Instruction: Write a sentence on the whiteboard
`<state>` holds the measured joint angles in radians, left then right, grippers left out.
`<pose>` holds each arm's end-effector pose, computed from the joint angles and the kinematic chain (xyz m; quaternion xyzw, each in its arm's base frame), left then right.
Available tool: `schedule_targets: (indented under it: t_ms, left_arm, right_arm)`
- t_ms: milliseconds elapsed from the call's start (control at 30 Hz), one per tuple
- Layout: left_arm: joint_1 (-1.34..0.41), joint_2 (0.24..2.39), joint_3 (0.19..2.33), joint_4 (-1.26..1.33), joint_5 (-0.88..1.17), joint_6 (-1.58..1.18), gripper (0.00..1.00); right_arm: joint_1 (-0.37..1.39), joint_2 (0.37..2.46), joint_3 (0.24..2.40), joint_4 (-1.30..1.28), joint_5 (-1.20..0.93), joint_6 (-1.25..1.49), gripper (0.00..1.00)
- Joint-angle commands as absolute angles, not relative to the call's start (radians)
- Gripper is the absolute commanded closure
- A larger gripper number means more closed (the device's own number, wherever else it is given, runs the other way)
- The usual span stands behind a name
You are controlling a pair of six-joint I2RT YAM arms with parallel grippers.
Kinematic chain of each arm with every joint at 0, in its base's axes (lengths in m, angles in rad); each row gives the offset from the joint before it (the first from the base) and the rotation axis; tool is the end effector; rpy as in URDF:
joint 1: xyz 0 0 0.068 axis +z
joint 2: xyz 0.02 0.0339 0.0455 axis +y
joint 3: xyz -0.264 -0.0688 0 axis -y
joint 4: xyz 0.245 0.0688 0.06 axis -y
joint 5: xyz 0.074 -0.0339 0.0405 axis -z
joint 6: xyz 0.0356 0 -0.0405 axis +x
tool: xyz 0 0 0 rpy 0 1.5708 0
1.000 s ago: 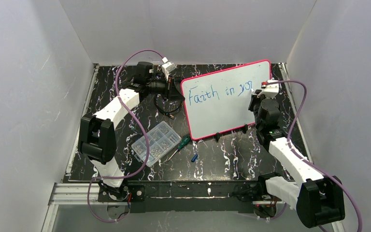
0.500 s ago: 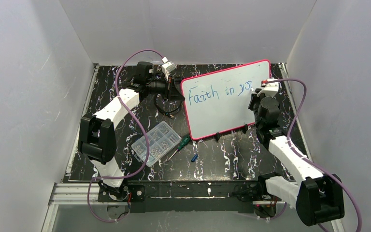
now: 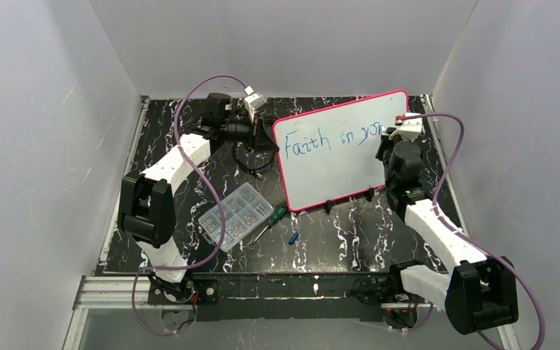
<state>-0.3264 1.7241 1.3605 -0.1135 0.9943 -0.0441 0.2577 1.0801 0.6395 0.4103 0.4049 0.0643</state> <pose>0.3633 -0.1545 0.3005 0.3512 0.7084 -0.4846 0.3742 0.2448 0.0500 0.2929 0.0715 0.7133 -0.0331 0.6964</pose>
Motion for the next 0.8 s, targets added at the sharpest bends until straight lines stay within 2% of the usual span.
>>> schedule_targets:
  t_ms: [0, 300, 767]
  left_arm:
    - [-0.336, 1.668, 1.377, -0.133, 1.028, -0.022, 1.0]
    - [-0.336, 1.667, 1.377, -0.133, 1.03, -0.023, 1.0]
    - [-0.336, 1.666, 1.377, -0.133, 1.031, -0.022, 1.0]
  right_arm:
    - [0.243, 1.085, 0.677, 0.439, 0.432, 0.055, 0.99]
    - [0.241, 1.02, 0.669, 0.442, 0.415, 0.055, 0.99]
    - [0.213, 1.094, 0.698, 0.495, 0.361, 0.055, 0.99]
